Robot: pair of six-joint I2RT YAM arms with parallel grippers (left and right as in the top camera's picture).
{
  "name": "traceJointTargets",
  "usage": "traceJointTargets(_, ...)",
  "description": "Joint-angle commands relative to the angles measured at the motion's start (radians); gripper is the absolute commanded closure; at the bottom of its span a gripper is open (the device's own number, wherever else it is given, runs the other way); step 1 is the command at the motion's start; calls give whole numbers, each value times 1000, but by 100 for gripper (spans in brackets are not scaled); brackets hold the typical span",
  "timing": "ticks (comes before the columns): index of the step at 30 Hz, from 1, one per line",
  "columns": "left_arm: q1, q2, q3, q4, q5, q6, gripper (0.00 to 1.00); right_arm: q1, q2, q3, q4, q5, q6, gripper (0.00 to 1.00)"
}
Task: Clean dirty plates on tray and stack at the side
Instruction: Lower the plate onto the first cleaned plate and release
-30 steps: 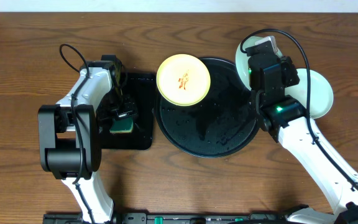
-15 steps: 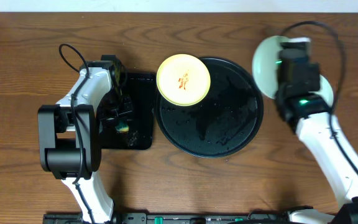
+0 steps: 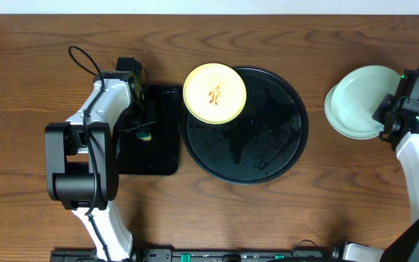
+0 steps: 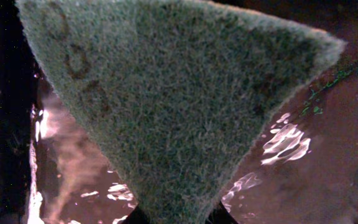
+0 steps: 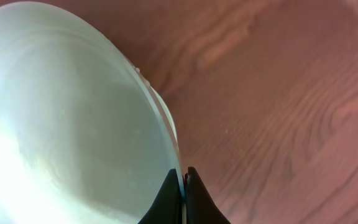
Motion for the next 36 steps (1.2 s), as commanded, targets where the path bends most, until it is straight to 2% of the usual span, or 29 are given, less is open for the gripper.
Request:
traceJointTargets(1, -10, 2, -7, 4, -15, 56, 91, -27, 36, 19, -7, -45, 125, 99)
traceJointTargets(7, -20, 2, -7, -15, -16, 65, 89, -32, 100, 19, -7, -45, 218, 99)
traceJointTargets(11, -20, 2, -7, -41, -16, 65, 83, -46, 145, 19, -2, -45, 292, 99)
traceJointTargets(12, -20, 2, -7, -48, -16, 65, 75, -51, 155, 19, 3, -49, 304, 99)
traceJointTargets(13, -20, 2, -7, -55, -16, 65, 59, -57, 166, 19, 13, -58, 303, 99)
traceJointTargets(14, -20, 2, -7, -62, -16, 65, 46, -62, 175, 19, 27, -69, 302, 95)
traceJointTargets(15, -20, 2, -7, -69, -16, 65, 34, -66, 185, 19, 43, -87, 291, 80)
traceJointTargets(16, -20, 2, -7, -77, -16, 65, 29, -68, 194, 19, 57, -115, 269, 61)
traceJointTargets(17, -20, 2, -7, -85, -16, 65, 27, -68, 200, 19, 66, -143, 239, 50)
traceJointTargets(18, -20, 2, -7, -96, -16, 65, 26, -68, 204, 19, 69, -173, 209, 46)
traceJointTargets(23, -20, 2, -7, -153, -14, 60, 25, -67, 205, 19, 66, -344, 93, 43)
traceJointTargets(26, -20, 2, -7, -195, -14, 60, 20, -67, 205, 19, 58, -434, 53, 43)
traceJointTargets(36, -20, -7, 13, -277, -15, 29, 19, -26, 205, 19, 49, -444, -14, 41)
